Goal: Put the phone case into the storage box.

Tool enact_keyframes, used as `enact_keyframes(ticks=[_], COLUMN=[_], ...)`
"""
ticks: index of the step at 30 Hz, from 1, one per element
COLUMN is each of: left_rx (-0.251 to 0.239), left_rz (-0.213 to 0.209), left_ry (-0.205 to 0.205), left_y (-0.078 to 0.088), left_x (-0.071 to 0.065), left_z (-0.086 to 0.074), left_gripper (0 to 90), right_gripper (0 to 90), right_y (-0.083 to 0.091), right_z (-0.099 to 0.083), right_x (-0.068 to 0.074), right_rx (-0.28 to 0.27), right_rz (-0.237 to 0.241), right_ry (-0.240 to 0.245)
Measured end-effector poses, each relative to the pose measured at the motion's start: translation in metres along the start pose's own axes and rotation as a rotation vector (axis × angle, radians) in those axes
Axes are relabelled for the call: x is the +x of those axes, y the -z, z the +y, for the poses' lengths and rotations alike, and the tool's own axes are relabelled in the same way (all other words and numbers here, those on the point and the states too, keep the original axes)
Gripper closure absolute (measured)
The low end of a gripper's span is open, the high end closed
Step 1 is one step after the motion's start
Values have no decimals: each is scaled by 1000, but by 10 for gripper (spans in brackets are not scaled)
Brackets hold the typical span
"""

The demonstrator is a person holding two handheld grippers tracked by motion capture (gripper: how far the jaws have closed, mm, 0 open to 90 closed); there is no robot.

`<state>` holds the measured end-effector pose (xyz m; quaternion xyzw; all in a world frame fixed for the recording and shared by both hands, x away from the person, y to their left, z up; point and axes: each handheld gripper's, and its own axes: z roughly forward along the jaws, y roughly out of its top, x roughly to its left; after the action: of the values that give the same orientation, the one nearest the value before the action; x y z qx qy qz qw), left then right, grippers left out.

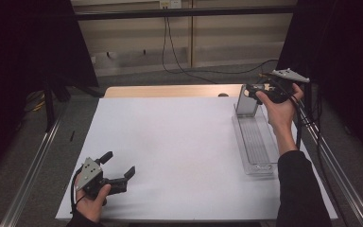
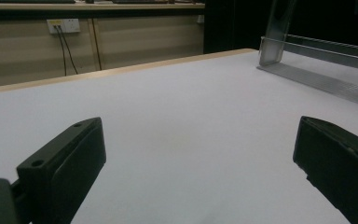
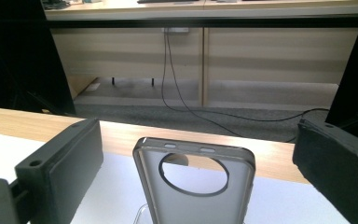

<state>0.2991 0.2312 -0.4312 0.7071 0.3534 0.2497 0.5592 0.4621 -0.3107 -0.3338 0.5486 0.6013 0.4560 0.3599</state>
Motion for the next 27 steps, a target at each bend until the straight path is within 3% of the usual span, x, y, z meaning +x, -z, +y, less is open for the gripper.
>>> enact_keyframes(ticks=[8, 16, 27], left_rx=[-3, -14, -15], left_rz=[1, 7, 3], left_ry=[-3, 8, 21], left_y=[0, 1, 1], left_x=[0, 0, -1], left_z=[0, 1, 1], left_gripper=[23, 23, 23], right_gripper=[1, 1, 7], right_y=[10, 19, 32], right_z=[-5, -16, -32], right_x=[-1, -4, -3], right_rx=[1, -12, -12], right_rz=[29, 58, 96], right_ry=[14, -10, 26])
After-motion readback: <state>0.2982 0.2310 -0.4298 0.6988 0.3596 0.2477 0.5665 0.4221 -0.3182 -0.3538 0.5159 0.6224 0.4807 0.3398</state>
